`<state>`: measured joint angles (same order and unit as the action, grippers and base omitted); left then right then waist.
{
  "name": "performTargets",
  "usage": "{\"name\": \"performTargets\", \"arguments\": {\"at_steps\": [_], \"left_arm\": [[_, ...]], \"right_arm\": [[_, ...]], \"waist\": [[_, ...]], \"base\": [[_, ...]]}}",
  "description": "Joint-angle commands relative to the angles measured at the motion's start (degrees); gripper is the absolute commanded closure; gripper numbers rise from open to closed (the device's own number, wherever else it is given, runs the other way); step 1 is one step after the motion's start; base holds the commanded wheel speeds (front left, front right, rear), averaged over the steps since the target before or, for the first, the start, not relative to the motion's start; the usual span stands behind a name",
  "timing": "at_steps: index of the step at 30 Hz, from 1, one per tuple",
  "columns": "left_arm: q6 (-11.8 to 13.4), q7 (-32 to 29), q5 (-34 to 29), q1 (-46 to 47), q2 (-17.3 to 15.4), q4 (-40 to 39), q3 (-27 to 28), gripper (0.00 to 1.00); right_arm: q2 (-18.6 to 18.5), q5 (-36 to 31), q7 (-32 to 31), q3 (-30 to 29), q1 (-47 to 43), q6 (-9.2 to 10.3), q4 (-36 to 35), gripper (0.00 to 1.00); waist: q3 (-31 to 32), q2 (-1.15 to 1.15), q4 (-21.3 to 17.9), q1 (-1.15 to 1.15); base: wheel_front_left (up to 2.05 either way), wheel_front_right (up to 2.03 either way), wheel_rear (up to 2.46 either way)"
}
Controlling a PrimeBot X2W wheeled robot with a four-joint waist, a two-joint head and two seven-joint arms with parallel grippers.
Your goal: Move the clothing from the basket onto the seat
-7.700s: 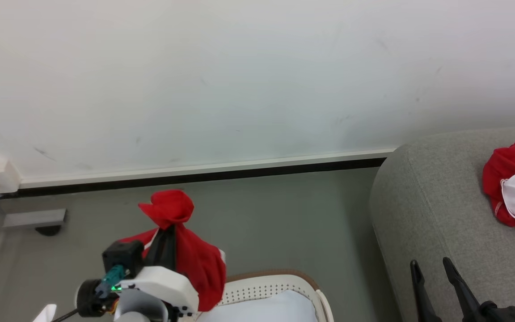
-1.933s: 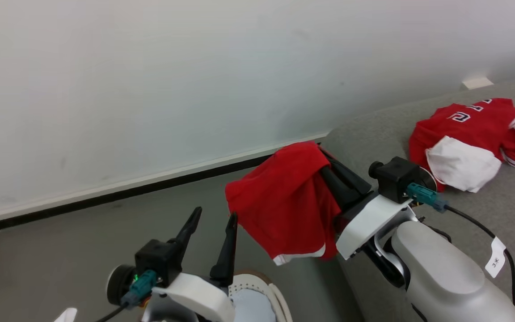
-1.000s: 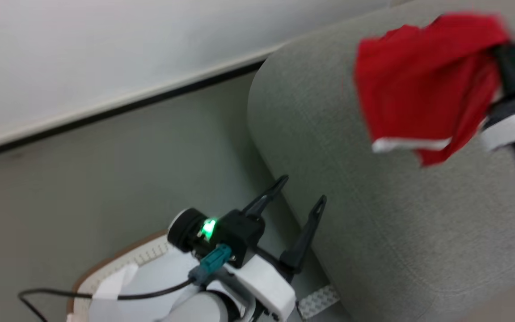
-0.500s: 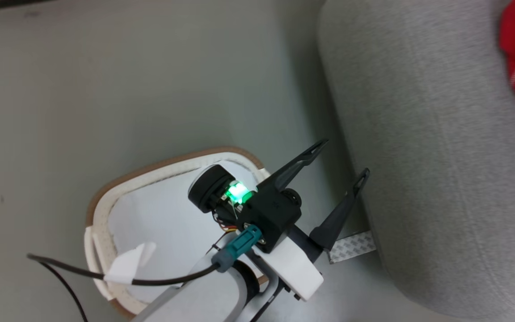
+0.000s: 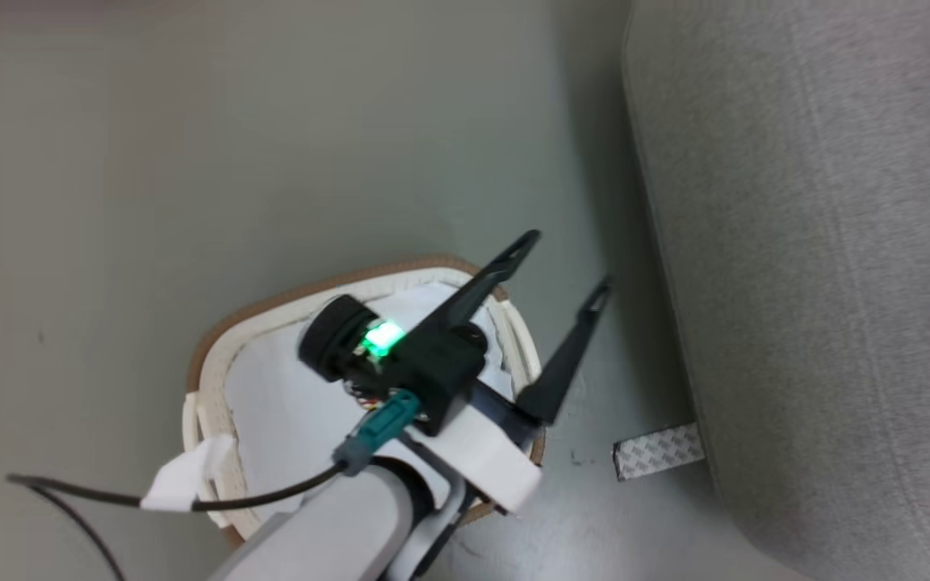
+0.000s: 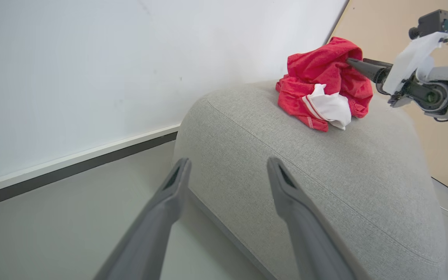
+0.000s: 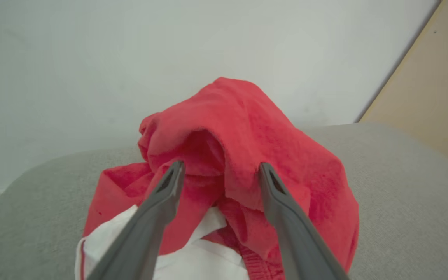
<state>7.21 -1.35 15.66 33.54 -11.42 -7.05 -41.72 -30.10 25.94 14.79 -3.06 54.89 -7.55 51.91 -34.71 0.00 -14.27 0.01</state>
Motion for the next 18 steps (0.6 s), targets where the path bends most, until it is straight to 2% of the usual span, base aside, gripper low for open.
{"name": "performTargets", "arguments": {"at_steps": [1,2,9,18], "left_arm": [[0.6,0.9,0.5,-1.2,-0.8,0.5,0.6,0.00],[0.6,0.9,0.5,-1.2,-0.8,0.5,0.6,0.00],[3.5,5.1,3.4,-7.2,-2.2,3.6,4.3,0.00],[5.4,12.4,8.3,-17.1,-3.2,10.6,7.9,0.00]], "right_arm": [[0.3,-1.2,0.4,-0.6,-3.0,0.13,-2.8,0.00],[0.3,-1.2,0.4,-0.6,-3.0,0.13,-2.8,0.00],[4.4,-7.1,0.3,-3.5,-17.0,0.13,-17.7,0.00],[10.8,-11.9,0.3,-2.7,-34.7,0.13,-31.4,0.00]], "waist": [[2.8,0.00,-0.8,-0.01],[2.8,0.00,-0.8,-0.01],[12.9,0.00,-1.1,-0.01],[26.6,0.00,1.5,-0.01]], "base": [[0.00,0.00,0.00],[0.00,0.00,0.00],[0.00,0.00,0.00],[0.00,0.00,0.00]]}}
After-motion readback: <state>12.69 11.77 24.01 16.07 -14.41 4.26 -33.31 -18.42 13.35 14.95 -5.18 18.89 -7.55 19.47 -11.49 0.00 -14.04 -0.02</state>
